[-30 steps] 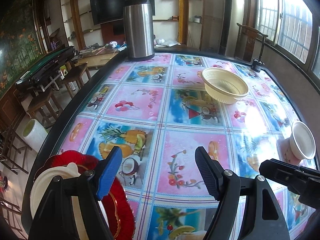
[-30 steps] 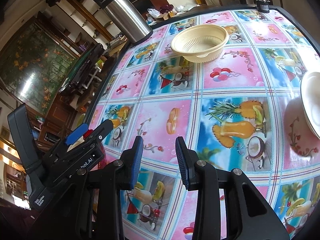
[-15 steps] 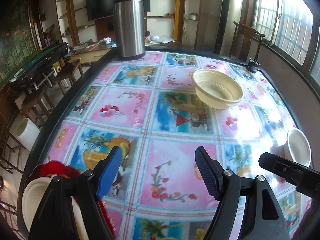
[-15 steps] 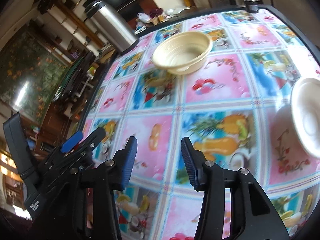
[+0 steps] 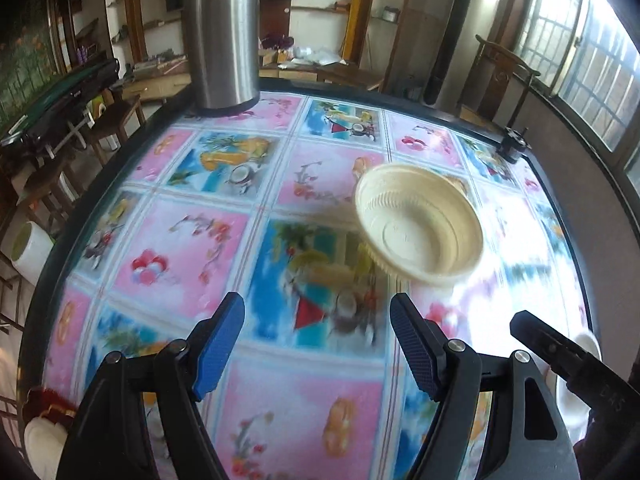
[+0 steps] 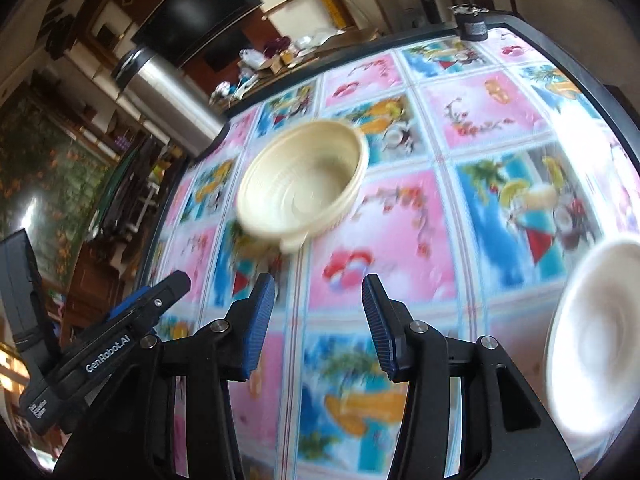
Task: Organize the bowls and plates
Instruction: 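Close the right gripper on the second cream bowl rim and lift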
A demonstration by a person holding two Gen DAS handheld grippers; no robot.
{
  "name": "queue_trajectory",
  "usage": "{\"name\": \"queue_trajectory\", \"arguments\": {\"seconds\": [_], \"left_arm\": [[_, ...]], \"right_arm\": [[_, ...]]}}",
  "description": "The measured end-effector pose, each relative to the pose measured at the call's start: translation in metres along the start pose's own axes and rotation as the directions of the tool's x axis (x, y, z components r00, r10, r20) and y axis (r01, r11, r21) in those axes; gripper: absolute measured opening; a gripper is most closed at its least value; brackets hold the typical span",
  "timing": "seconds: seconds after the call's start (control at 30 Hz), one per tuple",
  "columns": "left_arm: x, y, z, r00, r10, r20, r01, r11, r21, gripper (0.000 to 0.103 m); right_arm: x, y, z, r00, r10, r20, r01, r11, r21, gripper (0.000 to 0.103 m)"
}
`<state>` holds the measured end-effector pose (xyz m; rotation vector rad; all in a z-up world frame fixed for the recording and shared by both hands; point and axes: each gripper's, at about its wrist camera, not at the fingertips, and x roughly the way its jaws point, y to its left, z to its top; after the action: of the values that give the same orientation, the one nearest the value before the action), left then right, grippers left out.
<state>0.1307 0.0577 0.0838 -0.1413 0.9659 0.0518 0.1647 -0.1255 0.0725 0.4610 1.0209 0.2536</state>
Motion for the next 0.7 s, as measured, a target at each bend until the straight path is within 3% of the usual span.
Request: {"name": "queue_trajectory", "arguments": {"seconds": [0.2,0.33,0.63,0.7], "left_arm": [[0.042,-0.009,0.026,0.998,0.005,-0.068,-0.007,0.999,-0.032,0.075],[0.060,-0.010,0.036,0.996,-0.028,-0.084,0.023,0.998,-0.064,0.075],[0.090,-0.024,0.044,0.990,0.001,-0.142,-0.007,0.999,-0.041,0.075],[0.095,-0.026,0.043,0.988,0.017,-0.151,-0.021,0.999,-0.030,0.075]], "right_arm": [[0.028,-0.018,0.033,1.000,0.001,-0.004,-0.001,0.998,0.056,0.046],[0.046,-0.023,0.045,1.000,0.028,-0.008,-0.027,0.997,0.071,0.046],[0.075,-0.018,0.060,1.000,0.015,-0.016,-0.015,1.000,0.005,0.046],[0.079,-0.019,0.060,1.000,0.018,-0.023,-0.018,1.000,0.006,0.041]]}}
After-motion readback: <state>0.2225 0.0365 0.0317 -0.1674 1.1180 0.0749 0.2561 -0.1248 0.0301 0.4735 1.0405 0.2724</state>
